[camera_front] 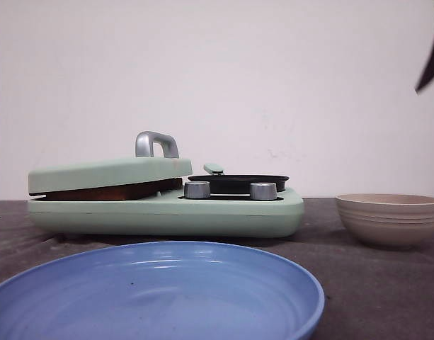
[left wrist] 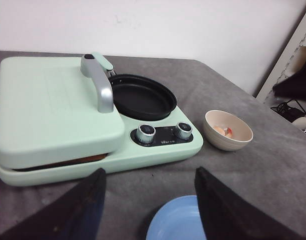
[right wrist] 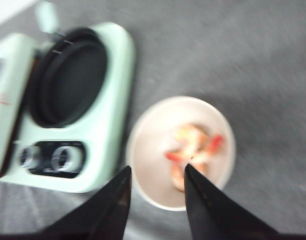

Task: Make breakfast with bread and shrimp
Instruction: 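Lower the right gripper to the shrimp bowl rim and grasp it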

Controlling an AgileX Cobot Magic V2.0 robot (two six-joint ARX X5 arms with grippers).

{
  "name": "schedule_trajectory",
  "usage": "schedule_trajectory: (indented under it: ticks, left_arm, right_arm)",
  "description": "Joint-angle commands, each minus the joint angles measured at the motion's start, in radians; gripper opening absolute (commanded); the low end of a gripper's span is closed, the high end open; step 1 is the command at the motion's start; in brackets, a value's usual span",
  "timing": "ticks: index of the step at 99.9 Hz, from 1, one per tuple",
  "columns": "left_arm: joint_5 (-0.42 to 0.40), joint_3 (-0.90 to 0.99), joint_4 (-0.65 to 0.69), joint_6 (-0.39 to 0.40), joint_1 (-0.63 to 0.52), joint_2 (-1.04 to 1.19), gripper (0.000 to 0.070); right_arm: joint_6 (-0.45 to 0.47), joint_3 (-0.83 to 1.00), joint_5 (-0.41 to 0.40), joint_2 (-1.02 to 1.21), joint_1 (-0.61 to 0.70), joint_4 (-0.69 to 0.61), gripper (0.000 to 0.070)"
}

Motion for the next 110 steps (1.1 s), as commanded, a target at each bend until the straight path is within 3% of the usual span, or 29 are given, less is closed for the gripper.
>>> schedule_trajectory:
  ticks: [1, 51, 110]
  left_arm:
    - [-0.002, 0.003, 0.013, 0.027, -0.002, 0.002, 0.0284]
    - [-0.007, 0.003, 0.013, 0.053, -0.002, 0.004, 0.0284]
    - [-0.019, 0.003, 0.012, 0.053, -0.002, 0.004, 0.0284]
  right_arm:
    - [-0.037, 0.011, -0.012, 0.043, -0.021, -0.008, 0.0203]
    - [-0.113, 0.011, -0.019, 0.273, -0.035, 0.003, 0.0207]
    - [-0.100, 0.011, -0.046, 0.414, -0.029, 0.119, 0.0207]
